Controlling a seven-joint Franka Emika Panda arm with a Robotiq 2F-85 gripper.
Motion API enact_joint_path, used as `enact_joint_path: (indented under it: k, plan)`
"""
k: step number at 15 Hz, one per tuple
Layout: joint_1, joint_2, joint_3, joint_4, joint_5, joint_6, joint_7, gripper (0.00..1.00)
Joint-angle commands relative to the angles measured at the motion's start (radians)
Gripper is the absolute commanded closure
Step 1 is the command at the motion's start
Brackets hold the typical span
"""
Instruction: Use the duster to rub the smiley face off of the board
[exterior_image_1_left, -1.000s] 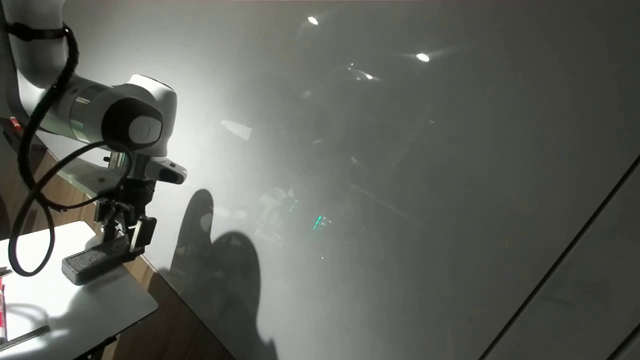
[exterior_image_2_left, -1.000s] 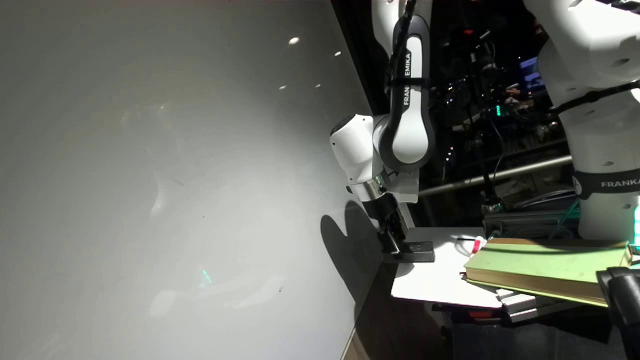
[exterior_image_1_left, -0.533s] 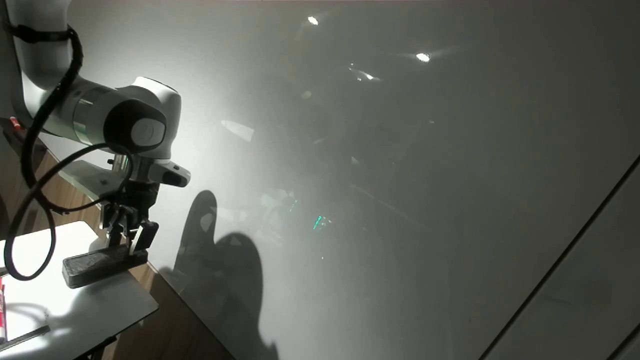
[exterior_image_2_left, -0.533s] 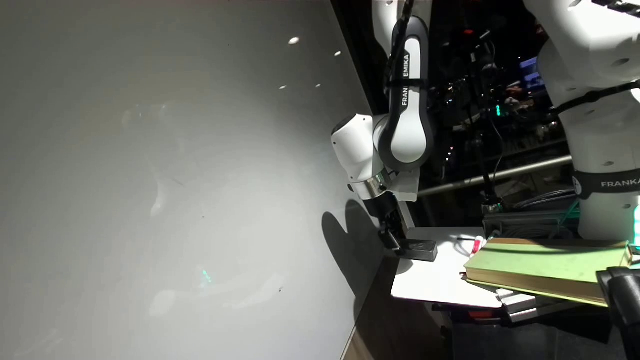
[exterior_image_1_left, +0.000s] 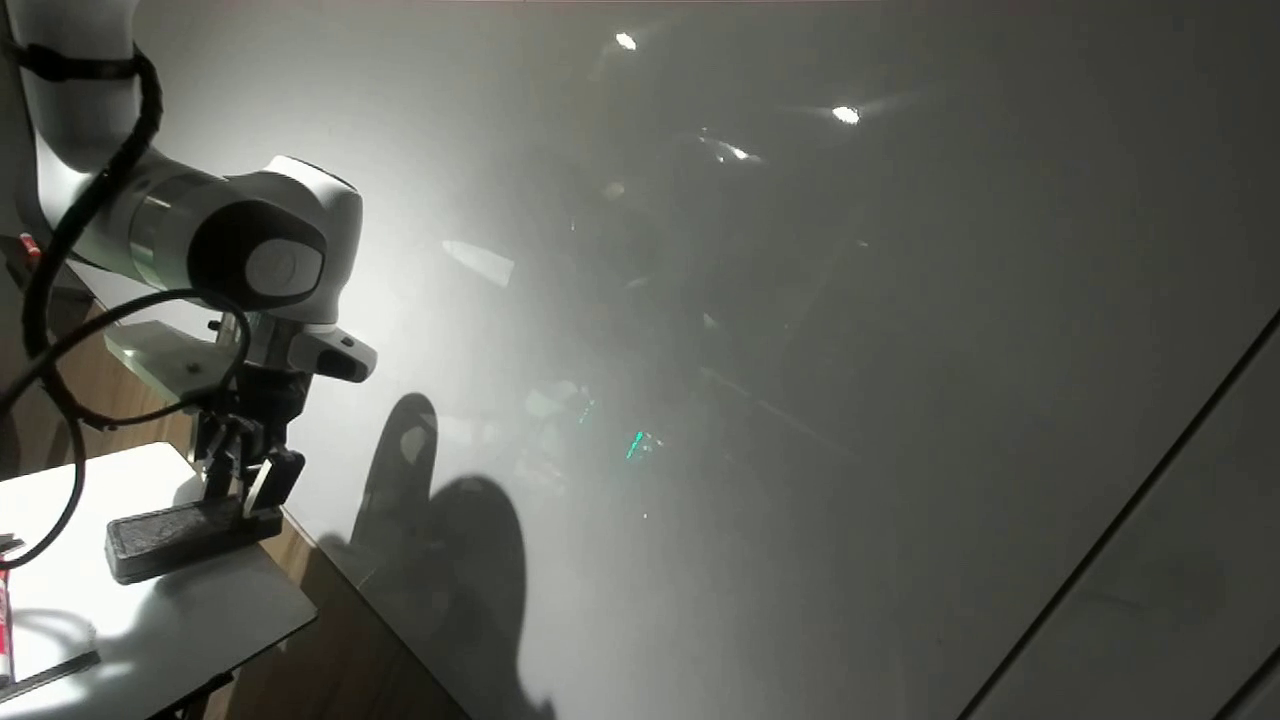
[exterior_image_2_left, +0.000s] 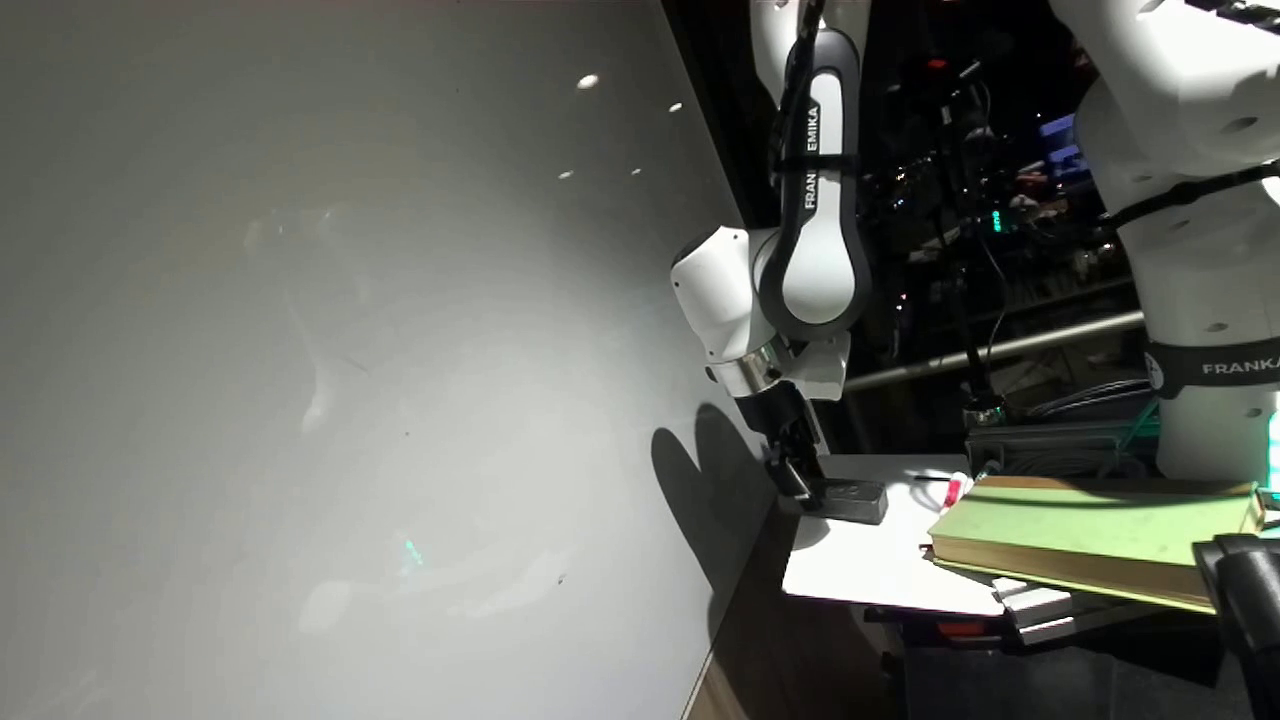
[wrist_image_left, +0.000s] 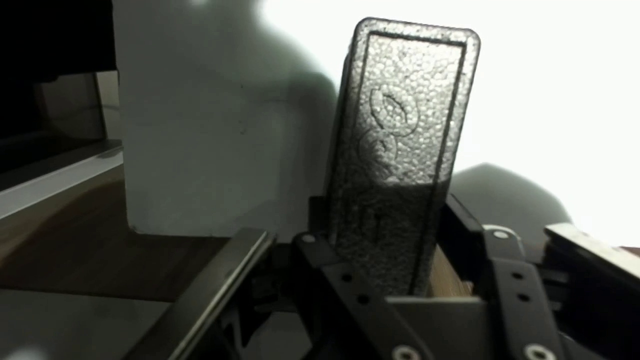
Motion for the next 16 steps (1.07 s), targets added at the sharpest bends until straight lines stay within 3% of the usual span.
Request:
enact_joint_path:
  k: [1, 9, 16]
  plan:
    - [0.008, -0.055, -0.004, -0.056, 0.014, 0.014, -0.021, 0.69]
    - [0.033, -0.125, 0.046, -0.079, -0.005, 0.015, 0.0, 0.69]
    - [0.022, -0.104, 0.055, -0.066, -0.065, 0.028, 0.015, 0.69]
